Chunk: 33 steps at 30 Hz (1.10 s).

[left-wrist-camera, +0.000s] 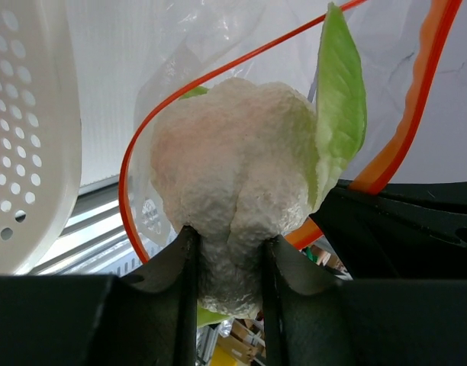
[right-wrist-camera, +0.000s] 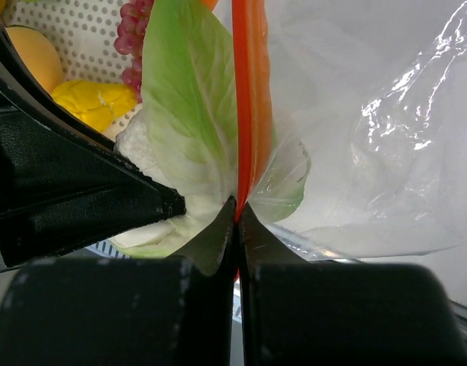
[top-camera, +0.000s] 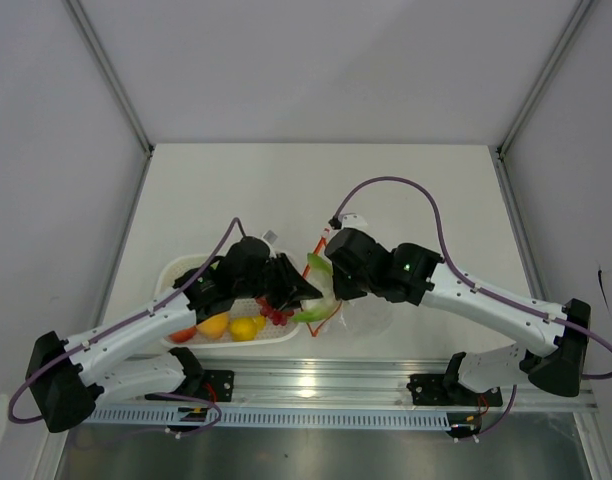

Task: Place the food in the zip-top bag and seal the zipper
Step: Place the fake vegetable in the zipper food storage bag.

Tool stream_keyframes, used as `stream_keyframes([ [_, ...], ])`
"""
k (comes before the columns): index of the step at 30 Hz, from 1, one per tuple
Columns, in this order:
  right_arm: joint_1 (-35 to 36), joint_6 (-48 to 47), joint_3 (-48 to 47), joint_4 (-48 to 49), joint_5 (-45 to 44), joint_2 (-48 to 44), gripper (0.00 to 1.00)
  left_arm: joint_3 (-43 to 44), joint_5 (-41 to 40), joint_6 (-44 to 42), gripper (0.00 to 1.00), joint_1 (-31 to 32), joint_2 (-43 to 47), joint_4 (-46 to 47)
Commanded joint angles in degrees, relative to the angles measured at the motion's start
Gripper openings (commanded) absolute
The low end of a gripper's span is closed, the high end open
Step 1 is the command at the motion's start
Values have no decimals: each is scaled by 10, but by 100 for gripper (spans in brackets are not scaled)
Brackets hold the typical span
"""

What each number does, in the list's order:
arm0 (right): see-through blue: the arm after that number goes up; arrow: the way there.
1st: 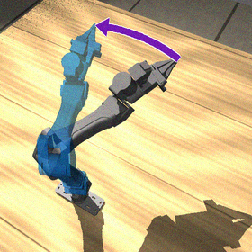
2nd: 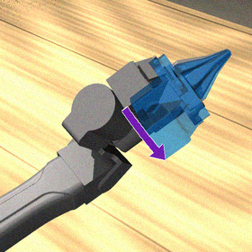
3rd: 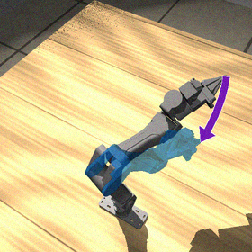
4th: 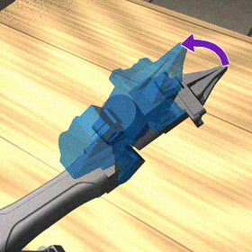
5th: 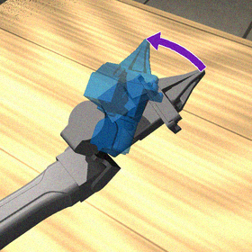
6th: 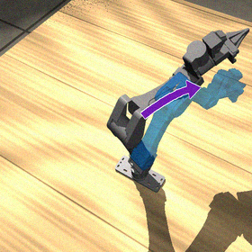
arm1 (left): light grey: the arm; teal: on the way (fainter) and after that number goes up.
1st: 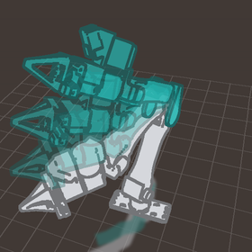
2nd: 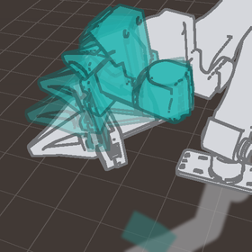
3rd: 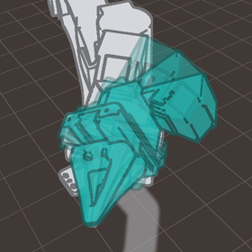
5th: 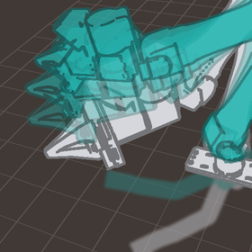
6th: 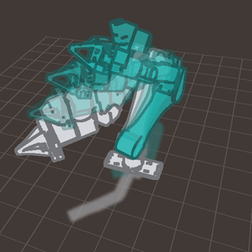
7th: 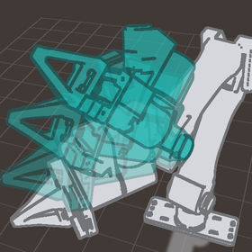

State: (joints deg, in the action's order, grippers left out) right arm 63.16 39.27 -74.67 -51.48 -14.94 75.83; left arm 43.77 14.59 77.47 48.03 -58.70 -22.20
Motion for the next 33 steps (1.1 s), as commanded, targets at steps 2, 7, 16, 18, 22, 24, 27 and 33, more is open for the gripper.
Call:
stream_keyframes([
  [2, 5, 4, -21, 49, 34, -7, 0, 26, -12, -30, 20, 7, 9, 68],
  [7, -6, 7, -21, 61, 62, -11, 0, 47, 27, -85, 61, 14, -16, 77],
  [16, -42, 21, -4, 65, 97, -49, 0, 84, 7, -229, 99, 22, 0, -6],
  [18, -48, 21, 1, 63, 98, -53, 0, 79, -17, -246, 99, 24, 28, -13],
  [22, -52, 20, 2, 53, 100, -58, 0, 74, -68, -283, 100, 26, 98, -25],
  [24, -56, 20, 5, 52, 97, -65, 0, 76, -94, -300, 100, 25, 129, -49],
  [27, -60, 18, 9, 42, 91, -75, 0, 73, -122, -311, 100, 25, 162, -81],
  [33, -66, 16, 13, -22, 20, -100, 0, 65, -198, -315, 99, 23, 190, -157],
])
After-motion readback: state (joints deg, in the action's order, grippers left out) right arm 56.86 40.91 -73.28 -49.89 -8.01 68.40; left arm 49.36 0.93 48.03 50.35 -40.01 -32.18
